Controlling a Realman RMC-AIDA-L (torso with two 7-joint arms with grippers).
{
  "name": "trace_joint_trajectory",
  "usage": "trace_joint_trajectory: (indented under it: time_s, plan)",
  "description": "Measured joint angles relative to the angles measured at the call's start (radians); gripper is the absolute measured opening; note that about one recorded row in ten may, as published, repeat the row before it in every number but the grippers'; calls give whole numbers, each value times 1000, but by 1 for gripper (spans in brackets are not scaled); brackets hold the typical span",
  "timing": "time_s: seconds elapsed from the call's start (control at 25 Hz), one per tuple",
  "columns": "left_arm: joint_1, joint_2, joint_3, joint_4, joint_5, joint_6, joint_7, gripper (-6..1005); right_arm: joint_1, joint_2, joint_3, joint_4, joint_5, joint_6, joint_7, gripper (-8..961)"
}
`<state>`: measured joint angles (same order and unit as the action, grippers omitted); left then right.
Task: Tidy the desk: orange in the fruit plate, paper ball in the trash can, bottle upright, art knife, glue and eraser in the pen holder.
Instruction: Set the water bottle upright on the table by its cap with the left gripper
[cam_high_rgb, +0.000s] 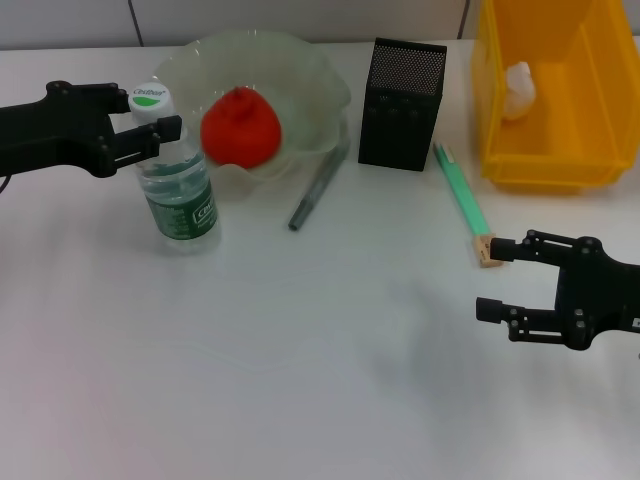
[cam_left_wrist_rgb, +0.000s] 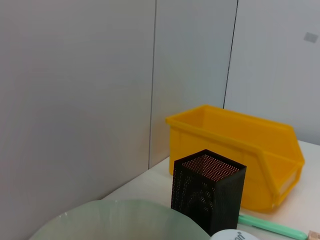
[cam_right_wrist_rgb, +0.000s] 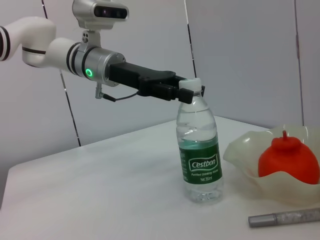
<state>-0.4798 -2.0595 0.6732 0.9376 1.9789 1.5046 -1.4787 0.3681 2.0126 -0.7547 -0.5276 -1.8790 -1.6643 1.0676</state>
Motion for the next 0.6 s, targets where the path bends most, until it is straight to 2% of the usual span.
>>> trace_joint_trajectory:
  time_s: [0.52,0.6]
  plan:
    - [3,-2,-6,-2,-4,-11,0,444,-3,0,0,0,0,-3,0,777]
    - [4,-3,-6,-2,-5,-19,0,525,-4,0,0,0,0,-4,0,777]
